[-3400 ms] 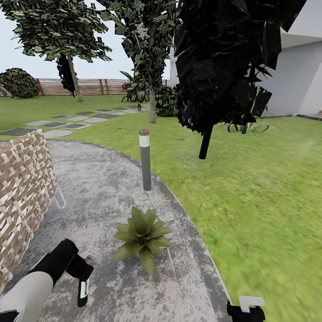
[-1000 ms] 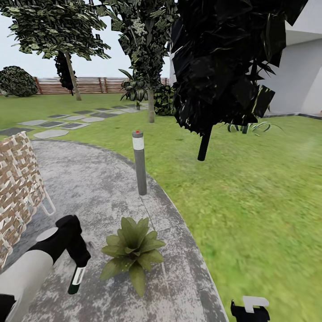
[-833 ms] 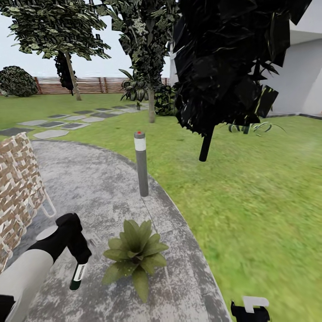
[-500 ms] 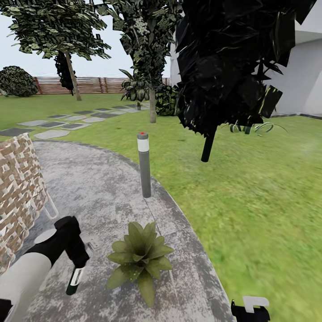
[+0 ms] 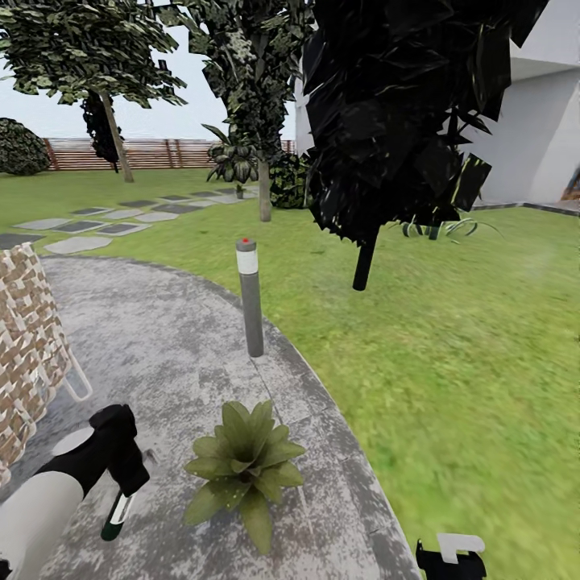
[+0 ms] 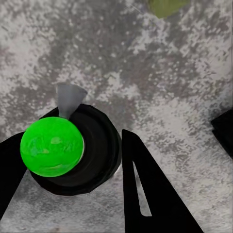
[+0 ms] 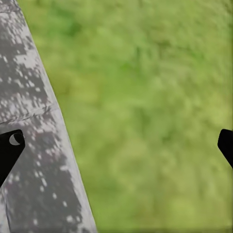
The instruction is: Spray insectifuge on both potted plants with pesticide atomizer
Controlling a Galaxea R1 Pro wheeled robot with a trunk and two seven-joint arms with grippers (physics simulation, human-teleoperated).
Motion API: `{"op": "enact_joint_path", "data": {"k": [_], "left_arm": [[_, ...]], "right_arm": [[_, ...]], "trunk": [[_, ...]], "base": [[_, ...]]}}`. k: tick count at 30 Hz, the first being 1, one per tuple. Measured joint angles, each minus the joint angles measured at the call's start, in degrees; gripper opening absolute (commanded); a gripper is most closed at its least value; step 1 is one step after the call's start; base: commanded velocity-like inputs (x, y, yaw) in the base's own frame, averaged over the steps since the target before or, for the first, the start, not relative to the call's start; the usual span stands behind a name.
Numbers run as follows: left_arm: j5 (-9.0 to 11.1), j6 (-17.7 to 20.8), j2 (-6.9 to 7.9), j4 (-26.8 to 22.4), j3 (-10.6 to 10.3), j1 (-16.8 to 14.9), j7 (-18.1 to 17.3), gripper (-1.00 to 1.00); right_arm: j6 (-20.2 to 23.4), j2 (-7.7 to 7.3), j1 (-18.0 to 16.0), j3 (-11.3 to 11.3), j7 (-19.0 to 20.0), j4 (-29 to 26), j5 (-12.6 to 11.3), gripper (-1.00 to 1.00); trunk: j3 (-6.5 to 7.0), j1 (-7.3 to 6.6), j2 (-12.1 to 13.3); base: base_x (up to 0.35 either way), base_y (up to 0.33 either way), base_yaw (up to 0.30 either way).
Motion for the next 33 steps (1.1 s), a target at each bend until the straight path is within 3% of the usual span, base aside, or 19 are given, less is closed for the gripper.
{"op": "enact_joint_path", "data": {"k": [4,10,15,20,23,33], "left_arm": [[-0.1,0.4,-0.82,0.2,-0.1,0.0,0.1,-1.00],[0.0,0.4,2.03,0.5,0.0,1.4,0.2,-1.00],[0.7,0.2,2.10,0.4,0.2,3.4,0.3,-1.00],[0.8,0.2,1.68,-0.4,4.3,3.4,0.3,-1.00],[0.8,0.2,1.59,-0.5,6.0,3.1,0.3,-1.00],[0.7,0.0,1.58,-0.3,6.4,3.4,0.8,-1.00]], "right_arm": [[0.0,0.00,0.0,0.0,0.0,0.0,0.0,1.00],[0.0,0.00,0.0,0.0,0.0,0.0,0.0,1.00],[0.0,0.07,0.0,0.0,0.0,0.0,0.0,1.00],[0.0,0.09,0.0,0.0,0.0,0.0,0.0,1.00],[0.0,0.09,0.0,0.0,0.1,0.0,0.0,1.00],[0.0,0.09,0.0,0.0,0.0,0.0,0.0,1.00]], "trunk": [[0.00,0.00,0.0],[0.00,0.00,0.0],[0.00,0.00,0.0],[-0.02,0.00,0.0],[-0.73,0.65,-1.2],[-3.41,2.85,-5.2]], "base": [[0.000,0.017,-0.004],[0.000,0.051,0.000],[0.000,0.004,0.000],[0.000,0.000,0.000],[0.000,0.000,0.000],[0.000,0.000,0.000]]}}
